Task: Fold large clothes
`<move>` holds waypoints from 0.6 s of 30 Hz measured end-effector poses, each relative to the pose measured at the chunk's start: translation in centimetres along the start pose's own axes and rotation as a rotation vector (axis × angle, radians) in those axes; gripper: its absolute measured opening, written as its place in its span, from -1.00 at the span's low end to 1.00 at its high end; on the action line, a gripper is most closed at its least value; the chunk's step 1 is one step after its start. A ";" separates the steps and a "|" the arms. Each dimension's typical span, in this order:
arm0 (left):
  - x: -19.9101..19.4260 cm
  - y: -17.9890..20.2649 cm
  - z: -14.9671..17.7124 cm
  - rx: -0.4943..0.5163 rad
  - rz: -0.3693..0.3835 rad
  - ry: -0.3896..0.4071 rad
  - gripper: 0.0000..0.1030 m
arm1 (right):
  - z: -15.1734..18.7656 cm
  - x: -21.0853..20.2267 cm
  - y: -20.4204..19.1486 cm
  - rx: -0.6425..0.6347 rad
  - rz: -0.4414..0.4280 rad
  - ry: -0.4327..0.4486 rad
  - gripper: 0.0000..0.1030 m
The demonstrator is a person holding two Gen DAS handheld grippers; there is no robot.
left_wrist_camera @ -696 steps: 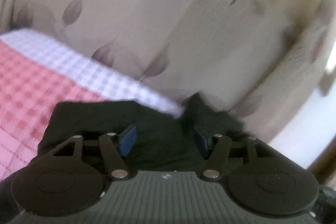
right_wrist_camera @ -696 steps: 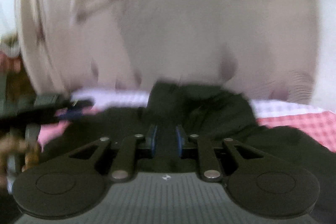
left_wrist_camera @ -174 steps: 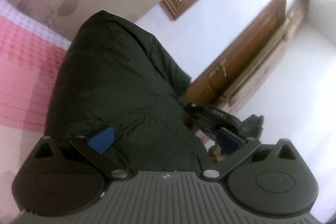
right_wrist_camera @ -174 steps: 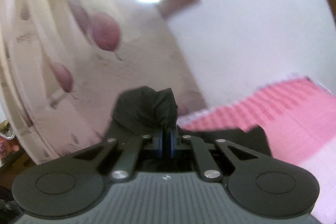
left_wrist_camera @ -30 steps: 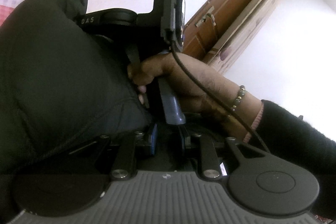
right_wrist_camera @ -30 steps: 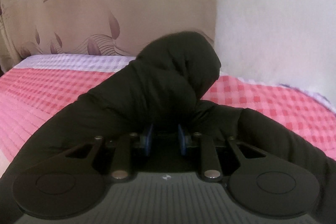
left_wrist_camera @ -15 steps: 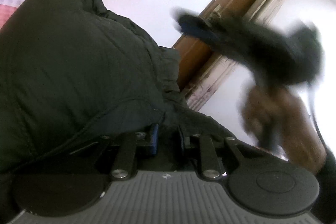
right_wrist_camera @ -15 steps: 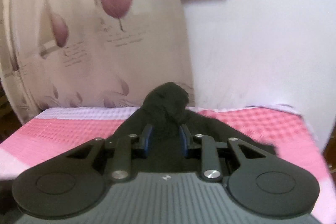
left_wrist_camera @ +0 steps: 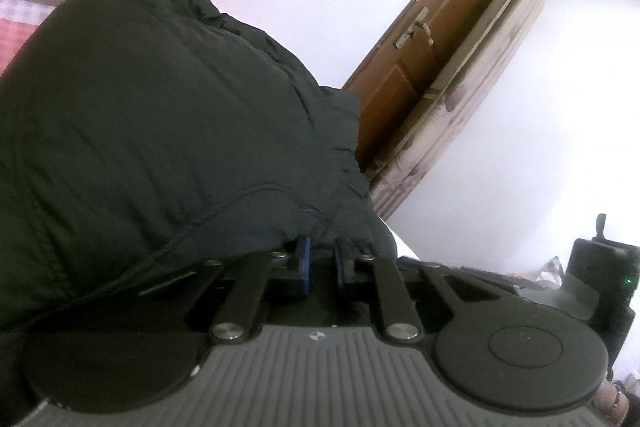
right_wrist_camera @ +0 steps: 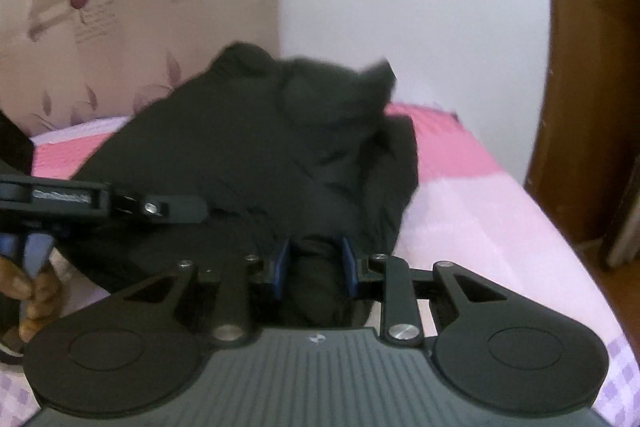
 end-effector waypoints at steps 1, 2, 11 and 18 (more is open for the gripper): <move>0.0 0.1 0.0 0.001 -0.003 0.000 -0.62 | 0.0 0.3 0.1 0.017 -0.004 -0.011 -0.49; 0.0 -0.1 0.0 0.000 -0.006 0.000 -0.63 | 0.1 0.7 0.2 0.017 0.000 -0.018 -0.49; 0.6 0.4 -0.2 0.018 -0.041 -0.004 -0.65 | 0.9 2.5 0.7 0.099 -0.029 0.014 -0.46; 0.2 1.9 -0.4 0.093 -0.123 -0.008 -0.65 | 0.9 1.9 1.9 0.172 -0.031 0.002 0.36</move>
Point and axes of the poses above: each gripper's, at about its wrist camera, not at the fingertips, and x roughly the way its jaws point, y to its right, z to its underside, the point moved 8 cm from there along x, roughly the way its jaws point, and after that the axes turned 9 degrees about -y, right-handed, at the moved point
